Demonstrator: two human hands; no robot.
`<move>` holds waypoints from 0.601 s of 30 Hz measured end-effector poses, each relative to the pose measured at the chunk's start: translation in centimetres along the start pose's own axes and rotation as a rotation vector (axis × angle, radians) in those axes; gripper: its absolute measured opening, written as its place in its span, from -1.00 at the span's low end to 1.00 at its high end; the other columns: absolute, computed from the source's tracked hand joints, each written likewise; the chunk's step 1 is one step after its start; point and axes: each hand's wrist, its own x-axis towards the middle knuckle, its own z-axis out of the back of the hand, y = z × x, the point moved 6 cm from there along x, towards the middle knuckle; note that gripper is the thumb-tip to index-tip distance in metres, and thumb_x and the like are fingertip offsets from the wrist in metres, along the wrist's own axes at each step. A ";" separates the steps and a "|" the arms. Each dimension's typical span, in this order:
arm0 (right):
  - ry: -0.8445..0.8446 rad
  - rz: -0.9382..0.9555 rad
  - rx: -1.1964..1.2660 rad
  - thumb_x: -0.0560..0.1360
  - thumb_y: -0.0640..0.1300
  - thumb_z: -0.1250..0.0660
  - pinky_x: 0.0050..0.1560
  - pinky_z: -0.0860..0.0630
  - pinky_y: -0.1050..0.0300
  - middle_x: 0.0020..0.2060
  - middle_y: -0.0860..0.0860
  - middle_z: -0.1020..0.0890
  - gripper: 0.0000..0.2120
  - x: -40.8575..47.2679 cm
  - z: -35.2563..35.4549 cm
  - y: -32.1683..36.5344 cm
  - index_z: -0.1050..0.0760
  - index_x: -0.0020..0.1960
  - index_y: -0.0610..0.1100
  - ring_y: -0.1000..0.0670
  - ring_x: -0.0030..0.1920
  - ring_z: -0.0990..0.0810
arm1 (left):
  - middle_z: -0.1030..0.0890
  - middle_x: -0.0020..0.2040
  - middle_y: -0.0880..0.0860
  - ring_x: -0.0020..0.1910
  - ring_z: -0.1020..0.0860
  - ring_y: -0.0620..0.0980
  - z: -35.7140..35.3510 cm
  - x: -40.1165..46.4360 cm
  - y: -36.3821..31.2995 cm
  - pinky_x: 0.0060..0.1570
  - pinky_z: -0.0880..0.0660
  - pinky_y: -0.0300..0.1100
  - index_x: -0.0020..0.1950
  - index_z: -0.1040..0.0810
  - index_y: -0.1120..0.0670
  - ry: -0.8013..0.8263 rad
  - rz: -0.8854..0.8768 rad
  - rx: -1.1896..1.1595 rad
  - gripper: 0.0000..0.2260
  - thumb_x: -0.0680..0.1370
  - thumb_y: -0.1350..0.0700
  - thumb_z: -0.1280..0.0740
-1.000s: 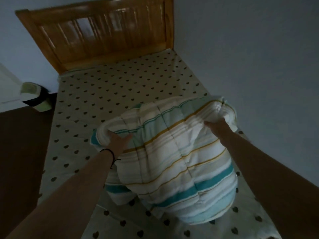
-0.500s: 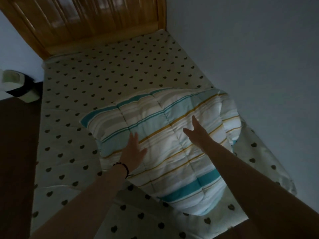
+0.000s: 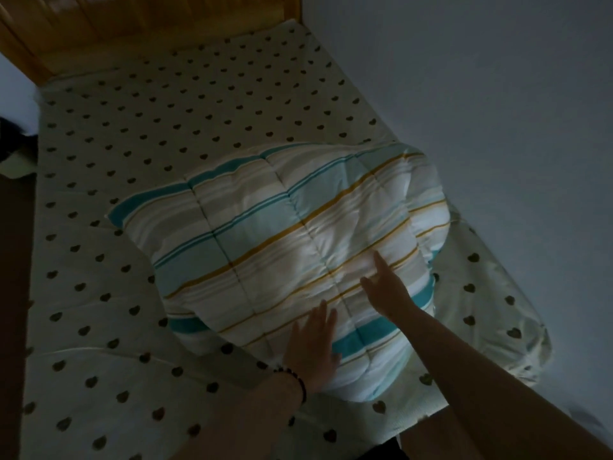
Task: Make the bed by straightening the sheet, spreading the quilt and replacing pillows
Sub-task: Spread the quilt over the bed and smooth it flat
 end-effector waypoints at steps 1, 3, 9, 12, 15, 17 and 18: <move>-0.011 0.011 -0.017 0.62 -0.12 -0.24 0.29 -0.37 -0.02 0.45 -0.22 -0.39 -0.35 0.6 0.2 -1.0 -0.01 0.62 -0.06 -0.24 0.35 -0.45 | 0.34 0.55 -0.01 0.55 0.23 0.01 -1.2 0.8 -1.5 0.51 0.17 0.12 0.58 0.24 -0.03 0.018 -0.014 0.001 -0.30 0.63 -0.05 -0.18; -0.033 0.057 -0.043 0.62 -0.14 -0.22 0.27 -0.40 -0.03 0.47 -0.20 -0.37 -0.36 1.2 0.7 -2.0 -0.02 0.62 -0.05 -0.23 0.30 -0.49 | 0.39 0.52 -0.04 0.55 0.26 0.02 -2.5 2.4 -3.7 0.50 0.19 0.15 0.57 0.25 -0.03 0.015 -0.033 0.005 -0.29 0.63 -0.06 -0.19; -0.195 0.272 -0.077 0.55 -0.28 -0.27 0.56 -0.08 -0.14 0.58 -0.05 -0.18 -0.30 3.9 4.7 -4.8 -0.05 0.61 -0.12 -0.03 0.57 -0.11 | 0.40 0.53 0.01 0.55 0.26 0.05 -3.6 9.2 -8.7 0.50 0.10 0.22 0.55 0.36 -0.01 -0.109 0.013 0.007 -0.15 0.58 -0.14 -0.25; -0.196 0.276 -0.099 0.59 -0.21 -0.26 0.53 0.01 -0.18 0.61 -0.01 -0.06 -0.29 5.6 6.4 -6.8 0.03 0.62 -0.08 -0.04 0.60 0.01 | 0.31 0.57 0.01 0.56 0.17 0.05 -2.3 12.6 -10.6 0.49 -0.01 0.21 0.56 0.32 -0.03 -0.239 0.052 -0.073 -0.06 0.50 -0.21 -0.33; -0.141 0.231 0.061 0.62 -0.08 -0.25 0.56 -0.11 -0.10 0.59 -0.07 -0.14 -0.36 8.2 7.5 -8.6 -0.05 0.60 -0.15 -0.05 0.58 -0.08 | 0.21 0.59 0.09 0.57 0.08 0.13 -0.8 15.5 -12.3 0.45 -0.11 0.24 0.57 0.28 0.01 -0.335 0.132 -0.065 0.05 0.37 -0.44 -0.27; -0.078 0.209 0.143 0.63 -0.02 -0.25 0.55 -0.14 -0.02 0.57 -0.05 -0.19 -0.39 9.3 7.8 -9.2 -0.12 0.58 -0.17 -0.02 0.57 -0.13 | 0.07 0.59 0.17 0.54 -0.05 0.18 0.1 17.0 -13.1 0.38 -0.20 0.26 0.57 0.22 0.07 -0.390 0.247 -0.046 0.17 0.23 -0.56 -0.18; -0.050 0.213 0.159 0.64 -0.01 -0.22 0.55 -0.13 0.00 0.57 -0.05 -0.19 -0.41 9.5 7.9 -9.4 -0.14 0.58 -0.17 -0.02 0.57 -0.14 | 0.00 0.58 0.20 0.52 -0.11 0.20 0.4 17.6 -13.5 0.34 -0.26 0.25 0.57 0.20 0.11 -0.419 0.296 -0.044 0.21 0.19 -0.57 -0.18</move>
